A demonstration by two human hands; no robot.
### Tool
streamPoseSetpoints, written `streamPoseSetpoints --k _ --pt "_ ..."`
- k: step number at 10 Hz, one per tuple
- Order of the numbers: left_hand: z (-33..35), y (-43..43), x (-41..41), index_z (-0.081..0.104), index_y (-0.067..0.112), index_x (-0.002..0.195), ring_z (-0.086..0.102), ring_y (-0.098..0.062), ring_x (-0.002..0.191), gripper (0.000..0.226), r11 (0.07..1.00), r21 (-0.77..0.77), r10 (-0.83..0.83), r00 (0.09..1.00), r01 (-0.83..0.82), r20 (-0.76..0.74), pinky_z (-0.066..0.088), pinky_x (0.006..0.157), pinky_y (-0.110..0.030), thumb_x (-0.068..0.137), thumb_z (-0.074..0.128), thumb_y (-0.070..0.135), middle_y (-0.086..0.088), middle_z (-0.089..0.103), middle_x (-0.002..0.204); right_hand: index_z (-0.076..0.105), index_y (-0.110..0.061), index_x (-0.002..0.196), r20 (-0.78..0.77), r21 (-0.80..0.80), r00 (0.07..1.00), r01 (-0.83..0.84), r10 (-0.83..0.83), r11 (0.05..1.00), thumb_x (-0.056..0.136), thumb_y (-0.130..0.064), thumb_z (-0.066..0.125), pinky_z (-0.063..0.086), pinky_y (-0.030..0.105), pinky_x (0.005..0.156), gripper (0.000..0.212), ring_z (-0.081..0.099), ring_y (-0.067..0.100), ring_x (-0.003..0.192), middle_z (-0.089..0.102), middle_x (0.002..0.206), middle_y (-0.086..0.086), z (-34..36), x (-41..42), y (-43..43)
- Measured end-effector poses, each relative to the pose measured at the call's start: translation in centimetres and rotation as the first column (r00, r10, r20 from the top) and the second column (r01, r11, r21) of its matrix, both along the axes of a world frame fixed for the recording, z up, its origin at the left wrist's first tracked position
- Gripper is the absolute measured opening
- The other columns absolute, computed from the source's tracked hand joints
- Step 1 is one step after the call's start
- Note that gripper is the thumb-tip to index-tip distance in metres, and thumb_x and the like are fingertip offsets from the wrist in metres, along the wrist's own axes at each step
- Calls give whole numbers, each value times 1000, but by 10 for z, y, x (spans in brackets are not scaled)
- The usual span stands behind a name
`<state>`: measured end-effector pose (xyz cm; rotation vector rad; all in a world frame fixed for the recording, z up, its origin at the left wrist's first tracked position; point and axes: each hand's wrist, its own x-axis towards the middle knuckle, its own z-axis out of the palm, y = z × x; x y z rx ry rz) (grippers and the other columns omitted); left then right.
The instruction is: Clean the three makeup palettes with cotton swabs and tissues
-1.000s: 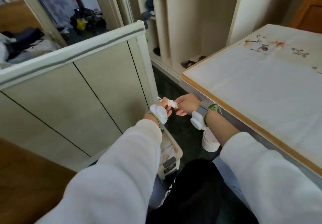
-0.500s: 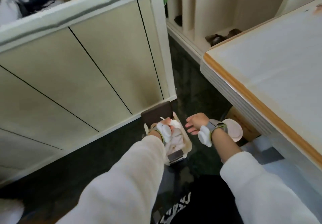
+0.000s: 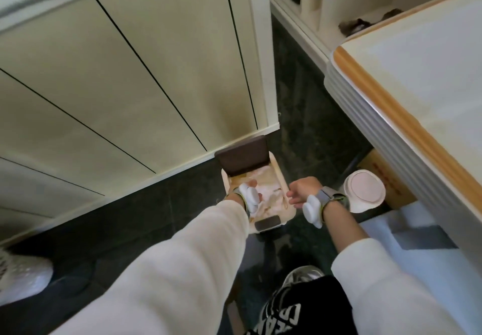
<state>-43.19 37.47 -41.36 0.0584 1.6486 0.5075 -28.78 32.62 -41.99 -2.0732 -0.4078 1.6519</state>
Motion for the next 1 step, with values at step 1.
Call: streamPoseSetpoints --k 1 --pt "2 -3 5 39 13 141 44 -24 124 40 998 -6 -64 989 66 134 32 111 -28 102 38 20 -4 49 121 62 -1 78 45 18 998 -37 36 999 93 -9 45 49 30 71 23 59 20 70 62 82 9 0 7 -9"
